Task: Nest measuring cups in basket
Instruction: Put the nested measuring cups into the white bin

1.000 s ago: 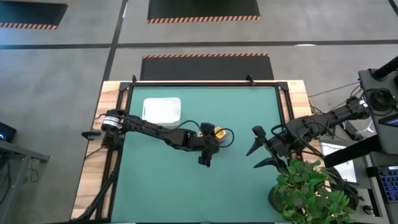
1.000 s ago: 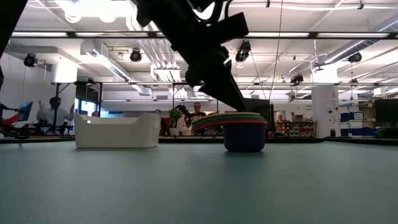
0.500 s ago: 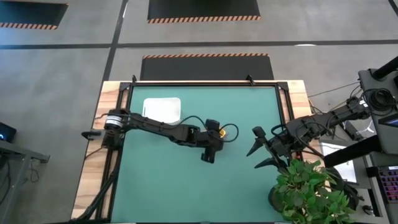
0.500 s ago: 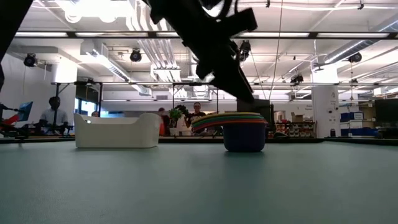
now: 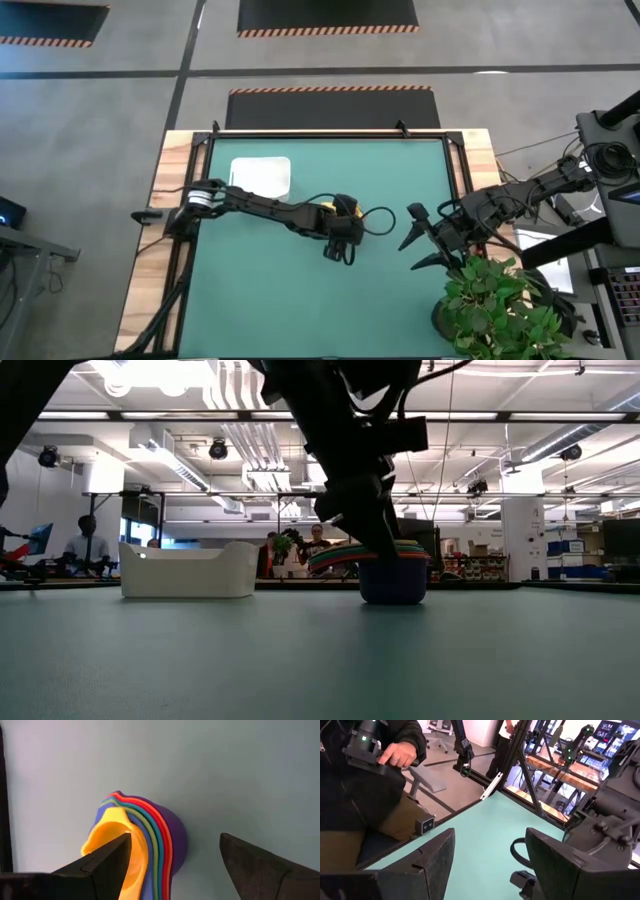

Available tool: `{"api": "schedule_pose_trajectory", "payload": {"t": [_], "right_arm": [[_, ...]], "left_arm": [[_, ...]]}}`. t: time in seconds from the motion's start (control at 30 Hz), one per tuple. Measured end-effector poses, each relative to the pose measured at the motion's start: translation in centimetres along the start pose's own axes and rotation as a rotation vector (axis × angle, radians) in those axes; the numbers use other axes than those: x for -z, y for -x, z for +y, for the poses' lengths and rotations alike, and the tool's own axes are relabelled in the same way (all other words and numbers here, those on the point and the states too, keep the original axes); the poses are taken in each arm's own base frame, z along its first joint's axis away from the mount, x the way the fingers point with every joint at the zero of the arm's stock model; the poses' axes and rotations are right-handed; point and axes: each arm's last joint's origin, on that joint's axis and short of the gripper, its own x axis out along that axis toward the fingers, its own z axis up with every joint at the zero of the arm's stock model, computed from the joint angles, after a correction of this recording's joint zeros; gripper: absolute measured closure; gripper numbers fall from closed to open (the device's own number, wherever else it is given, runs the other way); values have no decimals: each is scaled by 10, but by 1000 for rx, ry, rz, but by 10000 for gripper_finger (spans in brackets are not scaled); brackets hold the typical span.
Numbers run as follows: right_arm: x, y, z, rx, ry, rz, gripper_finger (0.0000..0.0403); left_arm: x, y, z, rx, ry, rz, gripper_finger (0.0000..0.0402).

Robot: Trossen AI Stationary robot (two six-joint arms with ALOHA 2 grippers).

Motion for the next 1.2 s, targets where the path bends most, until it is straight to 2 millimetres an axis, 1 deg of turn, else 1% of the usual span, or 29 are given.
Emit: {"api": "schedule_pose_trajectory", "payload": {"t": [0.2, 0.4, 0.5, 0.67, 0.87, 1.03, 1.2], "right_arm": [[0, 0, 0, 0, -1, 0, 172], [0, 0, 0, 0, -1, 0, 172], [0, 0, 0, 1, -2, 0, 172], [0, 0, 0, 1, -4, -1, 172], [0, 0, 0, 0, -4, 0, 172], [0, 0, 0, 1, -3, 0, 172], [0, 0, 0, 1, -3, 0, 172]], "left_arm": [[-2, 7, 3, -8, 11, -15, 119], [-2, 7, 7, -15, 21, -17, 119], [-1, 3, 8, -15, 35, -8, 119], [3, -11, 1, -9, 26, 25, 125], [5, -14, 1, -51, 21, 44, 146], [4, -14, 3, -55, 41, 39, 176], [4, -22, 1, -62, 57, 27, 208]]}}
